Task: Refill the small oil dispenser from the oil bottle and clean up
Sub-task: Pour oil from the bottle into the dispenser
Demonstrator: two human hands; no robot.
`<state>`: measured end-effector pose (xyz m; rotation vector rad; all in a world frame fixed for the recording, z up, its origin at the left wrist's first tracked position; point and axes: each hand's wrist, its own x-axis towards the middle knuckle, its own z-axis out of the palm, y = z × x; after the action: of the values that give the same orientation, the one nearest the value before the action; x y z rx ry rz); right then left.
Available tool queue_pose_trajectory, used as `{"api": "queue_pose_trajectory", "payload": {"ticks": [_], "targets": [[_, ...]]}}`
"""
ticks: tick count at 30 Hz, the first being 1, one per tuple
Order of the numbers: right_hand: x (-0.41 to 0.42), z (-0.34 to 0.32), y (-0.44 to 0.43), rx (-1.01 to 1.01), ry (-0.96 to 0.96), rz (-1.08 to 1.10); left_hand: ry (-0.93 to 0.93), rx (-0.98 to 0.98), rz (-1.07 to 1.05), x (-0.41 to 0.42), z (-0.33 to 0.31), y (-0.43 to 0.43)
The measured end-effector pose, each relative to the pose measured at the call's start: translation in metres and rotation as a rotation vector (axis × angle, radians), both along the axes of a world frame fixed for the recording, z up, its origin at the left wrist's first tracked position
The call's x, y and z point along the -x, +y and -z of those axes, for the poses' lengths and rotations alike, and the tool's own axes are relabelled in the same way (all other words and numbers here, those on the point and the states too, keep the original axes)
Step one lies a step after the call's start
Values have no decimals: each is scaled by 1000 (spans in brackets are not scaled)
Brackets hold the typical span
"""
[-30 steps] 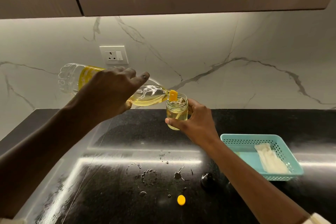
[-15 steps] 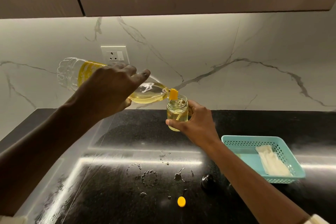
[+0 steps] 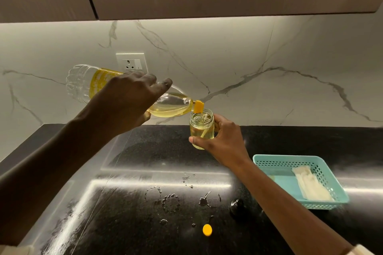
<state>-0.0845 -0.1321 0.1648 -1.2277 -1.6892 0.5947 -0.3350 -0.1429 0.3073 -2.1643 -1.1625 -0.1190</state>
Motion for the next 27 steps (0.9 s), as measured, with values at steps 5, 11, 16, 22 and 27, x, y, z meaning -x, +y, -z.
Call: {"api": "queue_pose_trajectory", "payload": {"ticks": [5, 11, 16, 22, 27], "targets": [[-1, -1, -1, 4, 6, 4, -3, 2, 8, 0, 1, 1], [-1, -1, -1, -1, 2, 3, 4, -9, 12, -2, 0, -1], [0, -2, -3, 6, 19, 1, -4, -21, 22, -3, -3, -2], [0, -1, -3, 8, 17, 6, -12, -29, 27, -3, -2, -1], [0, -2, -3, 11, 22, -5, -9, -47, 28, -2, -3, -1]]}}
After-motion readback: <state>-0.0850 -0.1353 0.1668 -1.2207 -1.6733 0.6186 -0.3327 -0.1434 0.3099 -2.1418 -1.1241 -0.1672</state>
